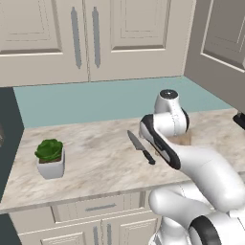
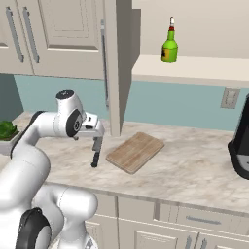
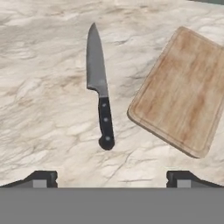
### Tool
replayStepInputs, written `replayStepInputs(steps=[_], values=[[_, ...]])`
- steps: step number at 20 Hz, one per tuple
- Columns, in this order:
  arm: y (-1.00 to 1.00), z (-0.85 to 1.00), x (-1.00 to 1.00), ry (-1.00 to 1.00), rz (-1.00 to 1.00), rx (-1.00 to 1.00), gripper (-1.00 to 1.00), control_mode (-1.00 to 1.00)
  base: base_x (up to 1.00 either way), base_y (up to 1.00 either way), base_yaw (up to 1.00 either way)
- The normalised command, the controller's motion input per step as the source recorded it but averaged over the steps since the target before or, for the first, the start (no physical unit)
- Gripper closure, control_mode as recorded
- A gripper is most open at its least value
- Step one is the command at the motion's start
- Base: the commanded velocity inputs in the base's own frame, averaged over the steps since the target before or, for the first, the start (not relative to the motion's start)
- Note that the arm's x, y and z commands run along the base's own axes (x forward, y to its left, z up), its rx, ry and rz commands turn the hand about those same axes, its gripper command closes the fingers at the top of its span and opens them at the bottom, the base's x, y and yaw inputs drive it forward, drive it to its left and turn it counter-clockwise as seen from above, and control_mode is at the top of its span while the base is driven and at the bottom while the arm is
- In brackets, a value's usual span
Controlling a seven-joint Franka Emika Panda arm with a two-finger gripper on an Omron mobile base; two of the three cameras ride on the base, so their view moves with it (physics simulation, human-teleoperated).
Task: Move the cutting board and knife to the sink. Then move spray from the cabinet to the counter.
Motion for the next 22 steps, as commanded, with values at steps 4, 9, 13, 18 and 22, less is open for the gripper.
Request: replayStepInputs(steps=[4, 9, 13, 18, 22], values=[[0.33, -0.18, 0.38, 0.07, 0.02, 0.00, -1.00, -1.00, 0.00, 0.00, 0.00], [0.20, -0.22, 0.23, 0.07, 0.02, 0.00, -1.00, -1.00, 0.00, 0.00, 0.00], [0.02, -0.25, 0.01, 0.06, 0.03, 0.00, -1.00, -1.00, 0.00, 0.00, 0.00], [0.00, -0.27, -0.08, 0.06, 0.01, 0.00, -1.00, -1.00, 0.00, 0.00, 0.00], [0.00, -0.31, -0.08, 0.06, 0.00, 0.00, -1.00, -1.00, 0.00, 0.00, 0.00]])
